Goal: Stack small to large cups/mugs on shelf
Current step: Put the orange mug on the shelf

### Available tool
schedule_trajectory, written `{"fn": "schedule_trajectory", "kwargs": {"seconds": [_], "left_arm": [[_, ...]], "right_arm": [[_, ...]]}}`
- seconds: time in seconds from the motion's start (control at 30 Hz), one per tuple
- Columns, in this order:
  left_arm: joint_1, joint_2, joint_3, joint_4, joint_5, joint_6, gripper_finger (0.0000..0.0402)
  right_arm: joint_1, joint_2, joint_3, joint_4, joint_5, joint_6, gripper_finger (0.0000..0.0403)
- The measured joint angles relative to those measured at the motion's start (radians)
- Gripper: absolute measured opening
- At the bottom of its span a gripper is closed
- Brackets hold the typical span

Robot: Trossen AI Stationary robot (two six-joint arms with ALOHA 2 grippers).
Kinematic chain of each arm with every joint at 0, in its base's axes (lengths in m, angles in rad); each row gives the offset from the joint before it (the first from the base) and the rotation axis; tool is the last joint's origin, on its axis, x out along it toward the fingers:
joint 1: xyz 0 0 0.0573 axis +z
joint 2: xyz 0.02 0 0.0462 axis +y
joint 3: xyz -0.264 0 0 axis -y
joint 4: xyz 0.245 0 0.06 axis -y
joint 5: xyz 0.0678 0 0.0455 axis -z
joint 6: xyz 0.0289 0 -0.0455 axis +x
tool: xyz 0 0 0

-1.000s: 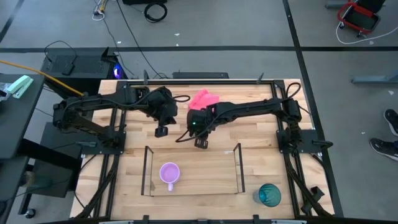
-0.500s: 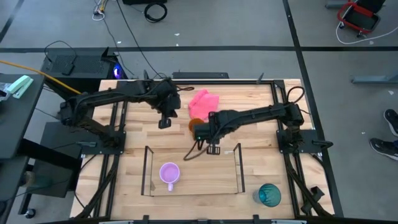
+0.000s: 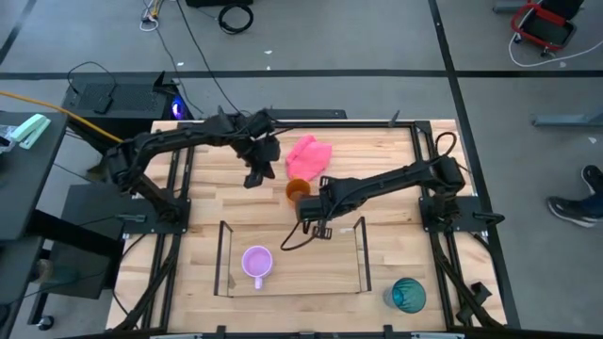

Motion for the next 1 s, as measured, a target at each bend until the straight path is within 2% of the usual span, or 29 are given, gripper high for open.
{"fn": "schedule_trajectory", "kwargs": {"seconds": [0.23,0.33,0.53,0.7,1.0], "left_arm": [[0.052,0.001,0.0,0.081,0.059,0.005,0.001],[0.046,0.019,0.0,0.091,0.072,-0.017,0.0021],[-0.001,0.061,0.0,0.097,0.126,-0.019,0.0018],[-0.016,0.078,0.0,0.101,0.126,-0.017,0.0008],[-0.016,0.079,-0.001,0.101,0.125,-0.039,0.0025]], "right_arm": [[-0.024,-0.075,-0.125,0.276,0.011,-0.01,0.0005],[-0.039,-0.074,-0.136,0.324,-0.004,-0.037,0.0003],[-0.047,-0.073,-0.137,0.381,-0.008,-0.095,0.0002],[-0.067,-0.065,-0.137,0.386,-0.091,-0.106,0.0002],[-0.094,-0.064,-0.137,0.347,-0.086,-0.106,0.0]]}}
